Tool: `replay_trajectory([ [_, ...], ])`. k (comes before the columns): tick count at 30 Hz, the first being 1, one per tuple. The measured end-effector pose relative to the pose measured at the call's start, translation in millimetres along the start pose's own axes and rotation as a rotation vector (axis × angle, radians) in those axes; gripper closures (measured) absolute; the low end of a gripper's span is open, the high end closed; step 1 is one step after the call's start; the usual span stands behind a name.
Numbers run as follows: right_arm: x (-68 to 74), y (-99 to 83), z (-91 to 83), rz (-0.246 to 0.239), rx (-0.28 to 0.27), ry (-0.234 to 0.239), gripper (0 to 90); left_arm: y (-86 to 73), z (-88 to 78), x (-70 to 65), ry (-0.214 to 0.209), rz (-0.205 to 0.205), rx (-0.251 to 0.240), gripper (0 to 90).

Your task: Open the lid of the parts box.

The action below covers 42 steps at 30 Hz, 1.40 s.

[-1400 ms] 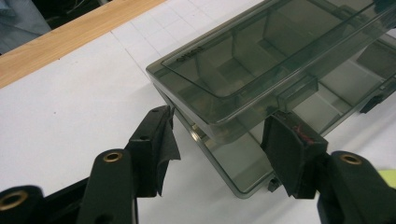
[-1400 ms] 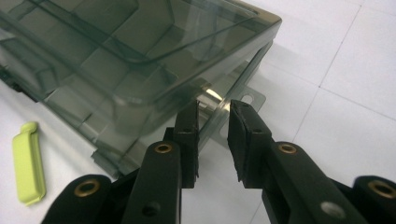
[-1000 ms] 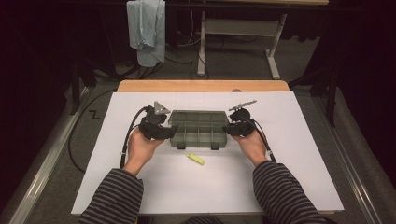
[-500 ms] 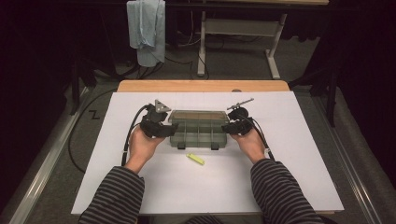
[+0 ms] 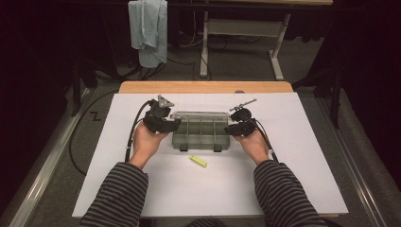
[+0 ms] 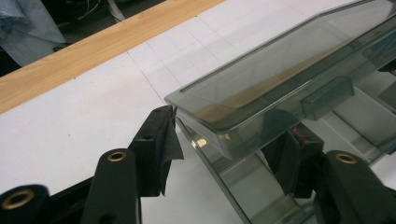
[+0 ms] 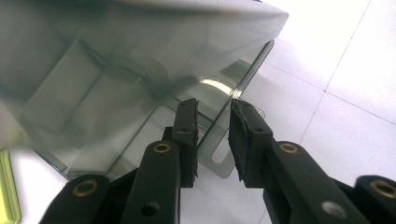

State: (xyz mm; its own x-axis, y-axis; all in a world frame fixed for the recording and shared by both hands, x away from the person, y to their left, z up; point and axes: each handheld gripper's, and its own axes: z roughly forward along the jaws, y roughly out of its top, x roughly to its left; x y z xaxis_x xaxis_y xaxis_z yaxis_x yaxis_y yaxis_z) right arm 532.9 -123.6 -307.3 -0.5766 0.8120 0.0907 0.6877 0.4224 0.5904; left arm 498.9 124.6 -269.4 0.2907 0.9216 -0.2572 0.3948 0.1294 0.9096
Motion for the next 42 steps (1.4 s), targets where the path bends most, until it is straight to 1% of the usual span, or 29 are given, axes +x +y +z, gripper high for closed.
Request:
replay_trajectory([
  [2, -0.4, -0.1, 0.1, -0.001, -0.001, 0.003, 74.7, 1.3, 2.7, 1.4, 0.0, 0.001, -0.002, 45.8],
  [5, -1.6, 0.8, 0.1, -0.006, 0.005, 0.008, 74.7, 3.9, 8.6, 4.6, 0.0, -0.019, 0.0, 46.6],
  [7, -1.6, 1.1, 0.2, -0.005, 0.006, 0.009, 74.6, 4.9, 11.4, 5.7, 0.006, -0.018, 0.002, 48.2],
  [9, -1.5, 1.0, 0.1, -0.005, 0.007, 0.007, 74.6, 6.8, 13.0, 6.6, -0.001, -0.032, 0.001, 48.4],
  [14, -1.5, 1.0, 0.1, -0.004, 0.007, 0.007, 74.6, 9.7, 14.8, 6.4, -0.004, -0.027, -0.011, 51.8],
  [18, -2.0, 1.1, 0.1, -0.004, 0.007, 0.011, 74.7, 10.6, 20.2, 7.5, 0.001, -0.027, -0.008, 53.7],
  [20, -2.1, 1.0, 0.2, -0.001, 0.006, 0.014, 74.7, 10.9, 24.2, 8.1, 0.001, -0.041, -0.008, 54.8],
  [22, -2.0, 1.1, 0.1, -0.002, 0.008, 0.012, 74.7, 11.4, 28.0, 8.9, 0.005, -0.045, -0.002, 55.8],
  [25, -2.3, 1.3, 0.1, -0.006, 0.009, 0.014, 74.7, 11.9, 33.4, 8.8, 0.013, -0.051, -0.01, 56.7],
  [26, -2.3, 1.3, 0.1, -0.006, 0.009, 0.014, 74.7, 12.0, 34.6, 9.5, 0.016, -0.043, -0.008, 57.1],
  [29, -2.5, 1.4, 0.2, -0.008, 0.009, 0.015, 74.6, 12.2, 39.3, 10.6, 0.026, -0.058, -0.015, 58.4],
  [31, -2.5, 1.5, 0.2, -0.006, 0.009, 0.015, 74.6, 12.0, 42.0, 11.9, 0.031, -0.06, -0.016, 59.3],
  [36, -2.9, 1.9, 0.2, -0.005, 0.012, 0.018, 74.6, 11.8, 46.5, 14.7, 0.039, -0.054, -0.007, 61.6],
  [37, -2.9, 2.0, 0.2, -0.006, 0.013, 0.018, 74.6, 11.9, 48.9, 15.1, 0.042, -0.061, -0.01, 61.8],
  [41, -2.8, 2.2, 0.2, -0.006, 0.015, 0.018, 74.7, 11.8, 54.1, 17.4, 0.052, -0.063, -0.002, 62.5],
  [42, -2.7, 2.4, 0.1, -0.004, 0.018, 0.017, 74.7, 11.6, 56.0, 17.6, 0.056, -0.07, -0.006, 62.7],
])
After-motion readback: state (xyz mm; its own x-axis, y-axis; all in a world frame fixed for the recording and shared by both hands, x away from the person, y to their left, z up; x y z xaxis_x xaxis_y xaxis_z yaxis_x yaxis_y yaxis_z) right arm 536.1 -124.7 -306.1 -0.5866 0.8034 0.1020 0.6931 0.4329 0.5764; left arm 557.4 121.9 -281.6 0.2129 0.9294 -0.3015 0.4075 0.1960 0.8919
